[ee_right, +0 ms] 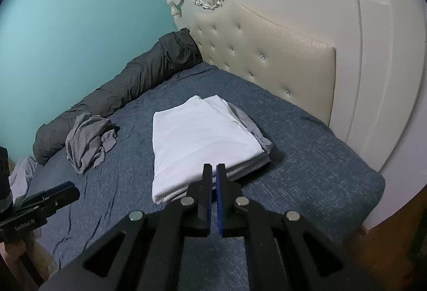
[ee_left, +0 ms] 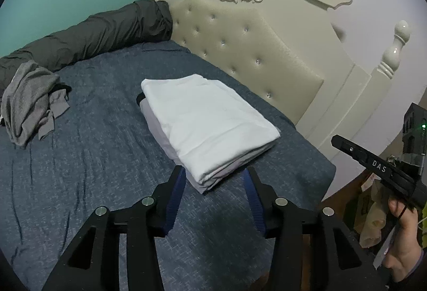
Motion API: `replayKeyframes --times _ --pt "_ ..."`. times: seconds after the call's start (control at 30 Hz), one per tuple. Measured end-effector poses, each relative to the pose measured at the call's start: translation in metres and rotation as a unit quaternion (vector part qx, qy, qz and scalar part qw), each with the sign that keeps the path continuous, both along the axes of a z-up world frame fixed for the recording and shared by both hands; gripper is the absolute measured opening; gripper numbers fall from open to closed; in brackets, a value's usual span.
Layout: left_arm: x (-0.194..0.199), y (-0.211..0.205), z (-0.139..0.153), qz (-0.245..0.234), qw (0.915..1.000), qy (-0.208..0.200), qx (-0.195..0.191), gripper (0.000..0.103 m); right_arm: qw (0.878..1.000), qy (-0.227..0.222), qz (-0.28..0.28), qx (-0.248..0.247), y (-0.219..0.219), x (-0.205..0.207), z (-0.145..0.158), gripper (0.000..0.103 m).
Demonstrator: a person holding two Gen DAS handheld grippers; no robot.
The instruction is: Fold clothes
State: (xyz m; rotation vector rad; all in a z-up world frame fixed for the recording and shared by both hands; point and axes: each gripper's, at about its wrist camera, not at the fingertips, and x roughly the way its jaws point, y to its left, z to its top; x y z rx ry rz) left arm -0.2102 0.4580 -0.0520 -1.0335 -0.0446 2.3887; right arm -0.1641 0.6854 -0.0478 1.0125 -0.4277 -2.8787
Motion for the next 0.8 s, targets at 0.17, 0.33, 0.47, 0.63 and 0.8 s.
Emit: replayKeyframes --times 0.17,0.33,0.47,0.63,0.8 --pt "0.016 -0.007 0.011 -0.001 0.9999 0.009 0.005 0.055 1.000 0.008 0.002 0.013 -0.010 0.023 0.015 0.011" --pt "0.031 -0.015 0.023 -0.002 0.9997 0.022 0.004 0.061 1.000 0.015 0.001 0.020 -0.021 0.044 0.028 0.016" --pt "0.044 -0.025 0.034 0.003 0.9994 0.034 0.006 0.065 0.999 0.023 0.004 0.034 -0.032 0.061 0.037 0.029" --pt "0.060 -0.035 0.044 0.005 0.9990 0.044 0.008 0.073 0.999 0.026 0.001 0.035 -0.041 0.079 0.045 0.037" --pt "0.076 -0.047 0.052 0.006 0.9986 0.051 0.010 0.077 0.999 0.029 0.002 0.031 -0.052 0.097 0.053 0.050"
